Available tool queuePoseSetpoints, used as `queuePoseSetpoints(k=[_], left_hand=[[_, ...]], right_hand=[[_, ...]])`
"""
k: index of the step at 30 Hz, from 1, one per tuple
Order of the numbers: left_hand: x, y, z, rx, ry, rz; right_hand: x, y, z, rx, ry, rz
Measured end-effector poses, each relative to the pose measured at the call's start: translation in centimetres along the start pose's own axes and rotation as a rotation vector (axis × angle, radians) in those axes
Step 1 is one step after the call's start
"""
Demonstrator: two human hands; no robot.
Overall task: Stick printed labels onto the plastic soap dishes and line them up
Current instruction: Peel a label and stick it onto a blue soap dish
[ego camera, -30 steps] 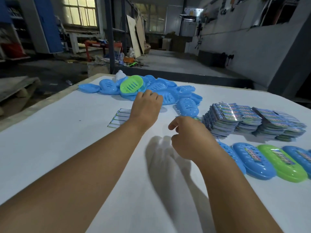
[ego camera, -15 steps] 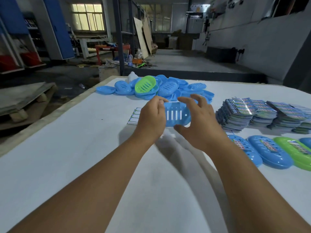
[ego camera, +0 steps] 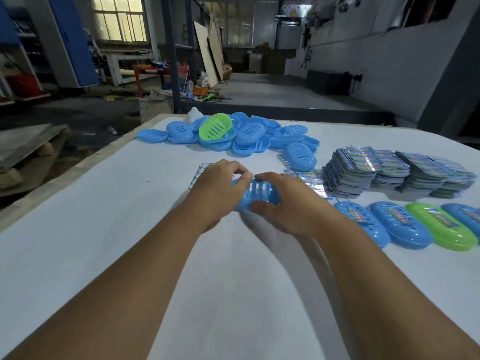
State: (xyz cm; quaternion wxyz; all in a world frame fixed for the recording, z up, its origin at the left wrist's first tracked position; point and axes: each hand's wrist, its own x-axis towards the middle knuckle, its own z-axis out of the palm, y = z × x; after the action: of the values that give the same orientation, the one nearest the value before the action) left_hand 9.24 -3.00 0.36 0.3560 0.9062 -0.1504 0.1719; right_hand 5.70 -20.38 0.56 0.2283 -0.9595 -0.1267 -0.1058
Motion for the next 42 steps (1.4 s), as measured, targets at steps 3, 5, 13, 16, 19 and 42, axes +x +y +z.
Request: queuePoseSetpoints(k=[3,5,13,16,19,42], left_hand=[[0.0,-0.5,-0.1,0.076,-0.139,0.087],[0.0,-0.8,0.0,0.079,-0.207,0.085],[0.1,-1.0,-0.4,0.073,-0.249,0.048],[0.1,-0.8,-0.4,0.065,-0.263,0.033],[0.1,-0.8,-0.5,0.068,-0.264,0.029],[0.3,0.3,-0.1,-0.122,0.058,-0.198]], right_hand=[[-0.2,0.1,0.0,-0.041,-0.047,0.023],[-0.4,0.0,-0.1,-0.048,-0.079,0.032],[0.0,2.0,-2.2,-0.067,0.110,0.352],[0.1,2.9,-2.6,-0.154,0.184,0.468],[0.2,3.6,-2.5,-0.170,0.197,0.524],[0.4,-0.3,-1.1,-0.082,0.217,0.323]])
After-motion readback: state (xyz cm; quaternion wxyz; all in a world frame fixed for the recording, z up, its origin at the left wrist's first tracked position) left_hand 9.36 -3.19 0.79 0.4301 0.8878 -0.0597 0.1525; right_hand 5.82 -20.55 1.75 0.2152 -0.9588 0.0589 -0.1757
